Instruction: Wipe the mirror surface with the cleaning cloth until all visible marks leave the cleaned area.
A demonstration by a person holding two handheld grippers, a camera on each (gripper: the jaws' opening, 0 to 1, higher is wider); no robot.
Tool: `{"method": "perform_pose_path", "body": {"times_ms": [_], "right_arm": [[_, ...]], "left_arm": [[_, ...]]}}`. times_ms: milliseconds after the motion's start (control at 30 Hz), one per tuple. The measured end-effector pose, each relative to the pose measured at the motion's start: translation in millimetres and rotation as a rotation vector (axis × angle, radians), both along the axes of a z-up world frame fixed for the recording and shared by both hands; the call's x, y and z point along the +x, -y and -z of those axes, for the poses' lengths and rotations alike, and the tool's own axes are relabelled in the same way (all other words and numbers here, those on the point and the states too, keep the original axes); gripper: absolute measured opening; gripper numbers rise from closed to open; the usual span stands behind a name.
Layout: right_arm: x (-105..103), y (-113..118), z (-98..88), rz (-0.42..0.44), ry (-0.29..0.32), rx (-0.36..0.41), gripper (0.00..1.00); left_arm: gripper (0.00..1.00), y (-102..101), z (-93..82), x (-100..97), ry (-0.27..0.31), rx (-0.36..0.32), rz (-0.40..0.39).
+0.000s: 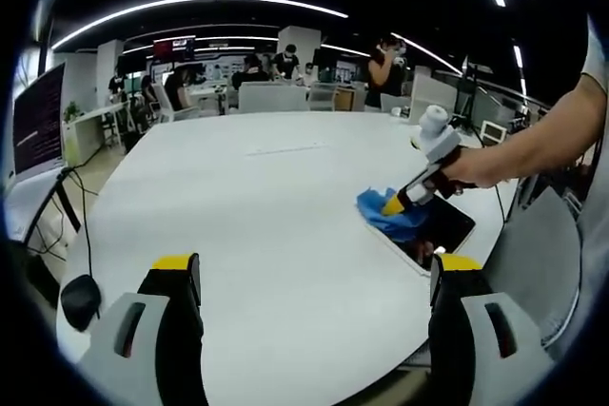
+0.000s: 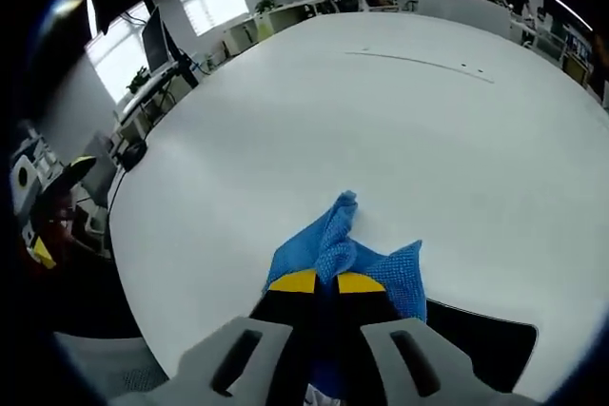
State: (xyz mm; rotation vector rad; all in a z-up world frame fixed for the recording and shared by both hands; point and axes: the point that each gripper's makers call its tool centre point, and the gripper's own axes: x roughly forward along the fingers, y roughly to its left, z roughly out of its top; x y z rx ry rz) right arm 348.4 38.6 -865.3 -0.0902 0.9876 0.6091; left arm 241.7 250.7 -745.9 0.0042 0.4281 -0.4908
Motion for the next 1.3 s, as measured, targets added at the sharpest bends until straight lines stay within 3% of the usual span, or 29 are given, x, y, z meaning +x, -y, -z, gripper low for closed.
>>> {"method": "perform_pose_path", "body": {"times_ms": [167,933,1300], "right_arm": [[-5,0,0.0,0.002,-0.005,-0.001,0.00],[-40,-1,1.1,-0.033,-0.021,-0.011,0.00],[-59,-3,1.7,-0.072,-0.042,-0.022,0.00]], "left_arm": [[0.99,-1,-2.4,1.1,0.003,-0.024,-0.015],[0.99,5,-4.1,1.0,-0.002,-0.015,-0.025],[0.99,9,-7.0,3.4,-0.021,-0.085,-0.035]]}}
